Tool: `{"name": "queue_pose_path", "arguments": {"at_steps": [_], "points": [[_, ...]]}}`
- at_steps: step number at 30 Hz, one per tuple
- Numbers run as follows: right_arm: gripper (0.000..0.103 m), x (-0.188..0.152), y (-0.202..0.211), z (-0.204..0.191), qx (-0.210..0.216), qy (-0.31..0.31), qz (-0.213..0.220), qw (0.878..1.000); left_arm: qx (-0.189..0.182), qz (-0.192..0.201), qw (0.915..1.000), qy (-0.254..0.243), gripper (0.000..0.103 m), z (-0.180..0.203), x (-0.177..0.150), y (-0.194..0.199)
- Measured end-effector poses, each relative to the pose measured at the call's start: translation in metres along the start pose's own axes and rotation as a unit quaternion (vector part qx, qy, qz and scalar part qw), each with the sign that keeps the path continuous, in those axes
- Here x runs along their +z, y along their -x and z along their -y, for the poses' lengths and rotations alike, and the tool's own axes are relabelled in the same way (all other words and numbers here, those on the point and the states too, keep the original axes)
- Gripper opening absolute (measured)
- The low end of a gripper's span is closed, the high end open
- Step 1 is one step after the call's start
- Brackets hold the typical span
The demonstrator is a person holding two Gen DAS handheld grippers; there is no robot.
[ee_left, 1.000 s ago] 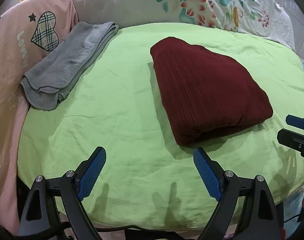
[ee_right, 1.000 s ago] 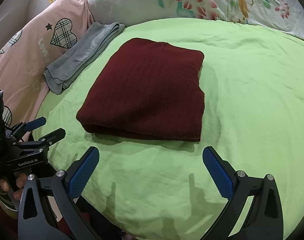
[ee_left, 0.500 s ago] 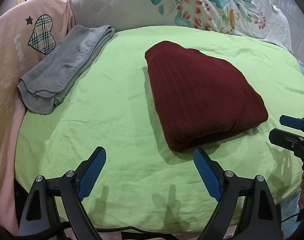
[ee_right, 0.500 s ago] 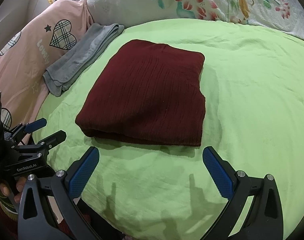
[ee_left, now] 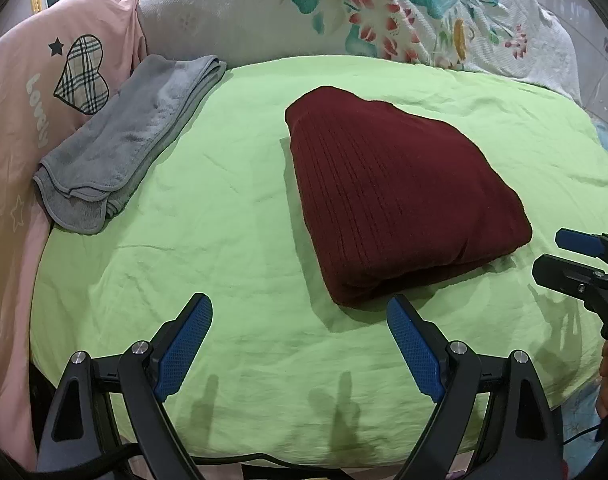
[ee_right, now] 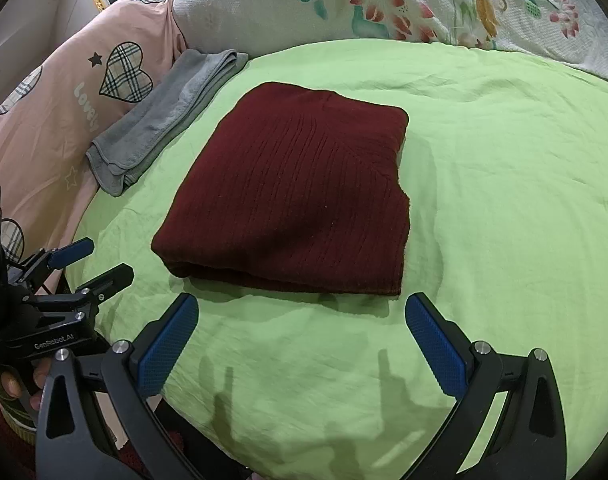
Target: Fold large clothes
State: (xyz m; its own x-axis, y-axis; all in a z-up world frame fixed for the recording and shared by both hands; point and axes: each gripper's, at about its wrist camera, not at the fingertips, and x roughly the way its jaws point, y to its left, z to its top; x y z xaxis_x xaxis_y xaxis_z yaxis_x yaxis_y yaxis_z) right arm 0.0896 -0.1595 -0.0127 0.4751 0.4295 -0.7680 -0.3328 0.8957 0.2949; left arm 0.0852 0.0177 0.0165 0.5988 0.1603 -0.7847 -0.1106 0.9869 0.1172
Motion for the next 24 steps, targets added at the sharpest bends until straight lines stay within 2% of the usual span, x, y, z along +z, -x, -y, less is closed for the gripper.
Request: {"name": "queue_pose_path", "arguments": {"at_steps": [24], "points": [[0.103, -0.0012, 0.0010, -0.0033, -0.001, -0.001, 0.001, 1.000, -0.002, 0.003, 1.0000, 0.000, 0.090, 0.0030, 0.0000, 0.0035]]}}
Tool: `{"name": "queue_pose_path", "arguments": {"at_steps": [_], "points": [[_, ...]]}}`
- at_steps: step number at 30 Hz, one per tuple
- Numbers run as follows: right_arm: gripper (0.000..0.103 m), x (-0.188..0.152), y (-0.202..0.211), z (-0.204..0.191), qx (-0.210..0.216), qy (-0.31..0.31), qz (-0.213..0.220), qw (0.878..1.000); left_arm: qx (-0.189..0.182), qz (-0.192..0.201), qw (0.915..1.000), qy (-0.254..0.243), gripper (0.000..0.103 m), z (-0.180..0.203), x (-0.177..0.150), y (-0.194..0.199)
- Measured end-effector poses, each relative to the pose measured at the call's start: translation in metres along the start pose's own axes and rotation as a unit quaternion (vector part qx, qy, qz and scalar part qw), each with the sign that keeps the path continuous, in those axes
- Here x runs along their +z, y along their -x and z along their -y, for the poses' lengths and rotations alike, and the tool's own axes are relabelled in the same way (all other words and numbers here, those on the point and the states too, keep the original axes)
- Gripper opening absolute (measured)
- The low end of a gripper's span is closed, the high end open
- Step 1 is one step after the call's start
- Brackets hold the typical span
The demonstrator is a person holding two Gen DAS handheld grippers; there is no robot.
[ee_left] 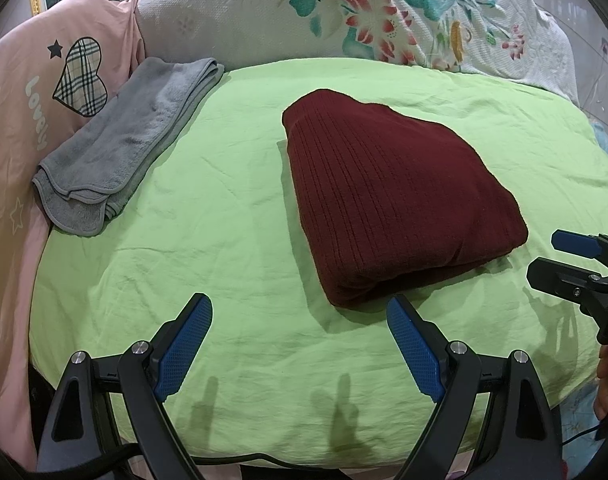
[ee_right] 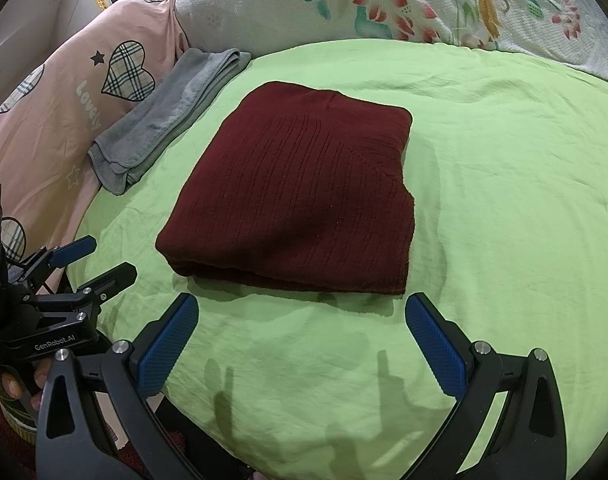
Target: Fold large clothes
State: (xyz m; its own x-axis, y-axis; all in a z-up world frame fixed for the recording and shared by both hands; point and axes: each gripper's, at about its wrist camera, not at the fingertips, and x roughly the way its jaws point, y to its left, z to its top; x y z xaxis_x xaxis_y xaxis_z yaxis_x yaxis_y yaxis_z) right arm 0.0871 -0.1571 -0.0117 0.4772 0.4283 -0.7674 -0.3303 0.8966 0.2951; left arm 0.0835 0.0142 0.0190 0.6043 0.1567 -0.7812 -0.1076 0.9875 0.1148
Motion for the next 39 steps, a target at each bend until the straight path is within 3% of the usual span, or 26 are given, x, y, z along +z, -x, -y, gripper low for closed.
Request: {"name": "queue_pose_path", "arguments": {"at_steps": [39], "points": [[0.103, -0.0003, 0.0027, -0.0080, 0.000, 0.000, 0.002, 1.000, -0.008, 0.009, 0.9999, -0.005, 0.090, 0.0046, 0.0047, 0.0078]]}}
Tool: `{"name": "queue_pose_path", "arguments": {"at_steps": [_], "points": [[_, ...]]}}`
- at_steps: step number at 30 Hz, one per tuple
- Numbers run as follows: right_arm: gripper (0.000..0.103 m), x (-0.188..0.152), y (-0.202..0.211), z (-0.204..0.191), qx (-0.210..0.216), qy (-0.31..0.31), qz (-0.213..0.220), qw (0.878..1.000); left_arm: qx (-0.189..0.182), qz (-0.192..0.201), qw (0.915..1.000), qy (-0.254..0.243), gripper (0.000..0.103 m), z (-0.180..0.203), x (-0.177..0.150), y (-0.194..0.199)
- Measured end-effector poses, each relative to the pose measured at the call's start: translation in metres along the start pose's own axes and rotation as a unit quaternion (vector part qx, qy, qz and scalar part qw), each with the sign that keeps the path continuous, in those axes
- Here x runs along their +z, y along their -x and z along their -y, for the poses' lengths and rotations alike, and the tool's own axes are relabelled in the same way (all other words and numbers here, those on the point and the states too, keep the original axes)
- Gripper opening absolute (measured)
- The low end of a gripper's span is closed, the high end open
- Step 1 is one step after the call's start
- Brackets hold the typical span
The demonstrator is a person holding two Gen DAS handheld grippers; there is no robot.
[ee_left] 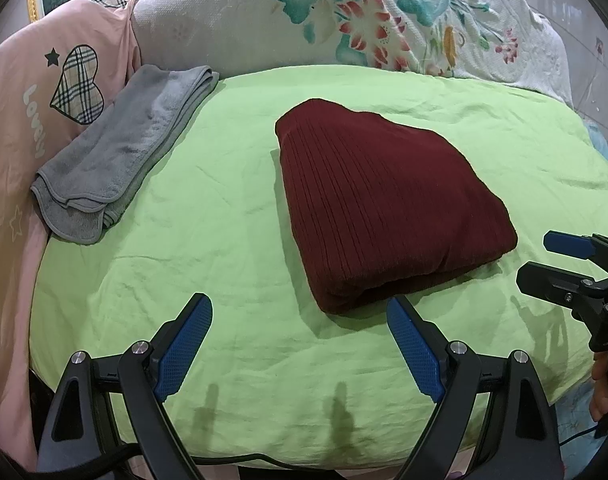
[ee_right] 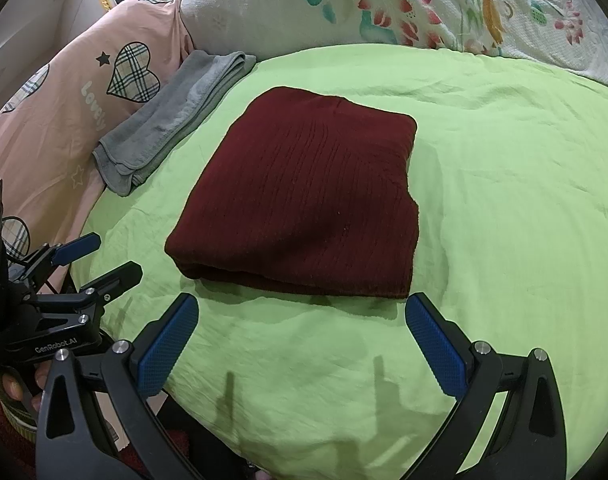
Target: Fold large clothes
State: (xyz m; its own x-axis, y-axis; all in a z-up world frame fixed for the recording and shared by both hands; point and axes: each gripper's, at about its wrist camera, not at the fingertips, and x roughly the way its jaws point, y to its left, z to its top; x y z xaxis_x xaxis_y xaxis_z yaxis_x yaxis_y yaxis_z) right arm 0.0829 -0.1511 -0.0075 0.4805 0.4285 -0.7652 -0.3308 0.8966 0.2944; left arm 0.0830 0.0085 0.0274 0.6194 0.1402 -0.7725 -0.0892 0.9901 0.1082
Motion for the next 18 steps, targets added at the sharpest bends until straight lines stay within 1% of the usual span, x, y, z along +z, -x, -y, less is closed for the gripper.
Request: {"name": "queue_pose_path", "arguments": {"at_steps": [18], "points": [[0.103, 0.0024, 0.0026, -0.0028, 0.001, 0.000, 0.002, 1.000, -0.001, 0.003, 1.0000, -0.001, 0.090, -0.0004, 0.0037, 0.0007]]}}
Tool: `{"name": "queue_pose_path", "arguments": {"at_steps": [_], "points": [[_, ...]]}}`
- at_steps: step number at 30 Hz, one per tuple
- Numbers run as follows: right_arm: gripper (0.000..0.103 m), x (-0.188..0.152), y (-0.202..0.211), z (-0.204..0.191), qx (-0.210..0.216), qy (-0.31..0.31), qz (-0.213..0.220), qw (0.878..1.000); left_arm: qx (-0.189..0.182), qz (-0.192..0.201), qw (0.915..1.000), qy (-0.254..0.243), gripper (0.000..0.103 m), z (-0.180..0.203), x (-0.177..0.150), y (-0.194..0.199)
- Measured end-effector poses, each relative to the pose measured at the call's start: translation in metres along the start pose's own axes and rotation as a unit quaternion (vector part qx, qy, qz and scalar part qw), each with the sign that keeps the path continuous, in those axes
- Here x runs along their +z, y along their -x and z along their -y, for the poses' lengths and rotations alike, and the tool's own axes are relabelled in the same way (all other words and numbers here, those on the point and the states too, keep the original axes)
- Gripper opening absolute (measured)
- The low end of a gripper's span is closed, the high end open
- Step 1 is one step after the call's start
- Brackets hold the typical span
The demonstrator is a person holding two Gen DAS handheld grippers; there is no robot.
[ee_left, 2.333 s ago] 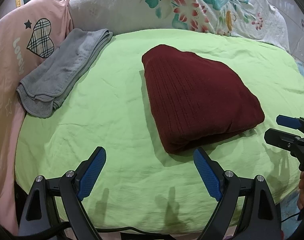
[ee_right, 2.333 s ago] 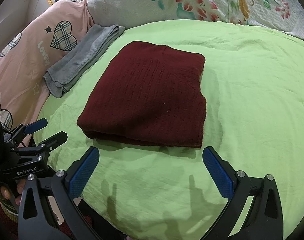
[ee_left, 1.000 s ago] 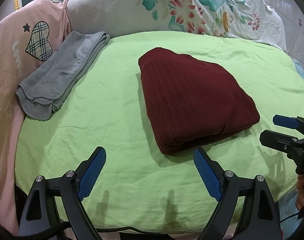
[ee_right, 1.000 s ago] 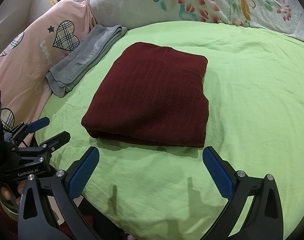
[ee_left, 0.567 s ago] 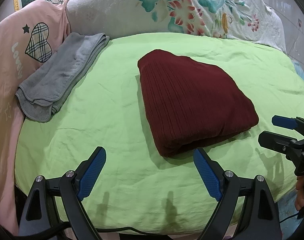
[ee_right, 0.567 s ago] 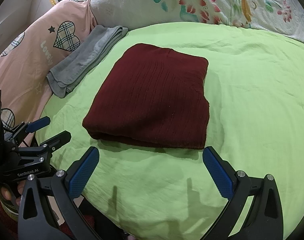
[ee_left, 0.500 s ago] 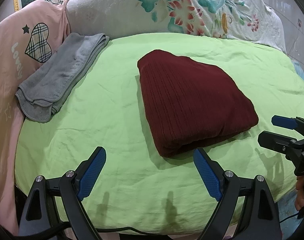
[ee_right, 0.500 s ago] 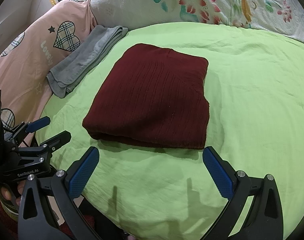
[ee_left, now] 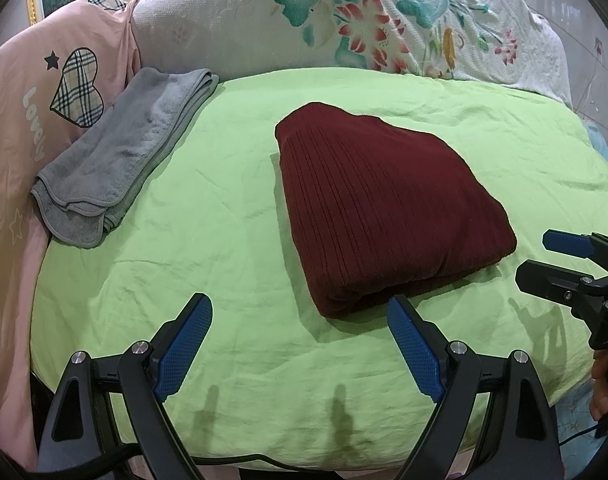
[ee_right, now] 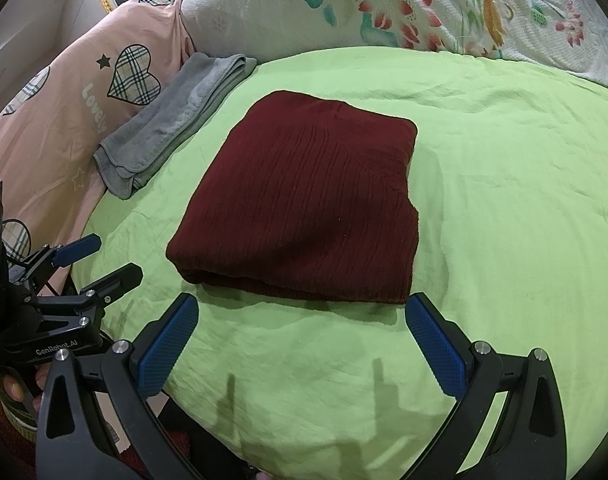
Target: Fold large clothes
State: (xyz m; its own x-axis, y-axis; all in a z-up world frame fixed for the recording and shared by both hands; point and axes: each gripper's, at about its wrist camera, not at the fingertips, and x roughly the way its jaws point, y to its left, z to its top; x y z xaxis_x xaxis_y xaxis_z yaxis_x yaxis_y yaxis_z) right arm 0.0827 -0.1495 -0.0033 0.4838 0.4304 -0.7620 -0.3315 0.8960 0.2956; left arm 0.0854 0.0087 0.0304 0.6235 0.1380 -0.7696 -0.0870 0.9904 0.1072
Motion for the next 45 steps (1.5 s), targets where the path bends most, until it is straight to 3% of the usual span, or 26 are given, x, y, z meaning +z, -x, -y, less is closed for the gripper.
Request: {"name": "queue_pose_path", "arguments": {"at_steps": [18, 45], "points": [[0.103, 0.013, -0.001, 0.002, -0.002, -0.002, 0.002, 1.000, 0.022, 0.015, 0.9996, 0.001, 0.089, -0.002, 0.009, -0.002], [0.103, 0.020, -0.011, 0.007, -0.004, -0.015, 0.010, 1.000, 0.014, 0.003, 0.9998, 0.014, 0.089, -0.002, 0.017, -0.016]]}}
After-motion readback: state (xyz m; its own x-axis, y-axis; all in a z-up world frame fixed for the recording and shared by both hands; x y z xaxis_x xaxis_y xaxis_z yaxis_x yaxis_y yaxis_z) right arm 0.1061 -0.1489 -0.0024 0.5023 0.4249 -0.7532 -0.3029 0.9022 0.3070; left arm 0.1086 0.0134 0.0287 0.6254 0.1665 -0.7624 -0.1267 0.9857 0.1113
